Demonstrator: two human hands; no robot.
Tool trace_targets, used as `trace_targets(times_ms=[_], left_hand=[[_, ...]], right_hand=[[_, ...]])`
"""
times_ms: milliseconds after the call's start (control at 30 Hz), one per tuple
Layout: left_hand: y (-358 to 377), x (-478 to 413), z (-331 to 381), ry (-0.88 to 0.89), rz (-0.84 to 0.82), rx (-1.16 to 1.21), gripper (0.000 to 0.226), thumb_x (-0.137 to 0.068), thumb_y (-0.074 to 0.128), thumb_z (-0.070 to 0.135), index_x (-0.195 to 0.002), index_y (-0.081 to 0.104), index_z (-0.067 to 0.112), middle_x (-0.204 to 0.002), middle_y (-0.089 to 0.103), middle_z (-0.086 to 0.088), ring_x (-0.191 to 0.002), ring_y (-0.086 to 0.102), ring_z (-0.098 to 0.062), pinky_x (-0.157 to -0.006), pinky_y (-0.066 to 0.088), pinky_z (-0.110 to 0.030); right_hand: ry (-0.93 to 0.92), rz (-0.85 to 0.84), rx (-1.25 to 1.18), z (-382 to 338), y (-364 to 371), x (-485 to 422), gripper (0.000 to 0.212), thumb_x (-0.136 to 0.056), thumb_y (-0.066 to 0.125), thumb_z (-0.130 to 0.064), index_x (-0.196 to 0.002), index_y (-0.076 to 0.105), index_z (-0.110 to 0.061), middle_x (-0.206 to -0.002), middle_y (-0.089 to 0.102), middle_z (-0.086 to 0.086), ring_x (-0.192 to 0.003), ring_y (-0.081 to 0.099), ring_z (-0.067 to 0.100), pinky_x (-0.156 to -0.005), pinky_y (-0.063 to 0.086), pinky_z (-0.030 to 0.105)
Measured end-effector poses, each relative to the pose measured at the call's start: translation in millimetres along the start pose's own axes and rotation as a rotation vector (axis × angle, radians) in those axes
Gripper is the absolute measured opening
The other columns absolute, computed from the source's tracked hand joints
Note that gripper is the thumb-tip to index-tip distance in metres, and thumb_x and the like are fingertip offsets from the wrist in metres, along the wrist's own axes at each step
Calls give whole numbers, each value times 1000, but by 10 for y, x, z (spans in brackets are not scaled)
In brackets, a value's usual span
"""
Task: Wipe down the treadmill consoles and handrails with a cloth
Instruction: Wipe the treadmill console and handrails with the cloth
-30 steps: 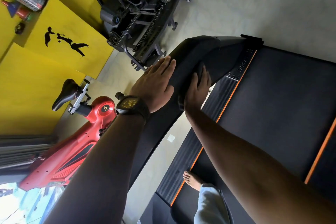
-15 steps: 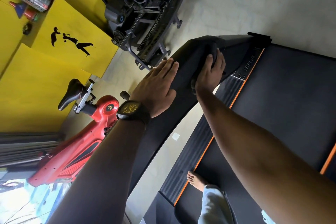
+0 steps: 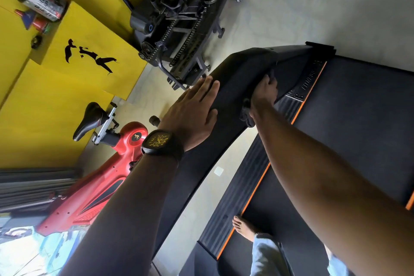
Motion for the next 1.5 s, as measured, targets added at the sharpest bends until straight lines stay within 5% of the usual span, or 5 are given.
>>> trace_targets(times_ms=[167,400,667,1333,1500], left_hand=[[22,-3,-22,-11,2,-13,64,-105,34,39,-161,7,22,-168,5,0,-154,5,-16,-124,14,-34],[39,-18,-31,-9,3,-17,64,-105,34,40,-160,7,23,-168,6,1,-154,6,-16,-122,16,-34],[26,-26,-17,-3,-6,5,64,-105,38,35,-160,10,19,-168,8,-2,-154,7,-16,-124,13,-32],[24,649,-87,-98,4,110,67,-97,26,36,-160,10,20,-168,7,0,-155,4,-14,-126,15,-39],[49,966,-125,-119,28,78,64,-104,37,29,-161,11,18,-168,10,-3,-155,7,-18,-125,17,-43]], right_hand=[[-367,66,-43,-288,6,80,47,-102,44,-36,-147,53,-27,-153,48,-2,-139,45,16,-112,33,32],[137,-29,-85,552,28,65,71,-79,35,-60,-143,51,-33,-143,54,9,-126,54,35,-110,41,52],[-579,16,-84,-163,23,1048,49,-101,46,-29,-148,51,-18,-156,45,6,-145,39,19,-118,31,37],[-588,-94,-13,227,-1,2067,54,-100,42,-37,-151,48,-20,-160,39,6,-148,33,20,-117,28,37],[-80,-50,-43,689,52,2095,51,-103,39,-40,-154,40,-33,-160,37,2,-146,37,26,-118,31,48]])
Point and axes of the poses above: each hand's wrist, its own x-axis away from the middle knuckle, its own y-axis out of the palm, z = x × y, the point moved 3 cm from there along -x, towards the middle knuckle
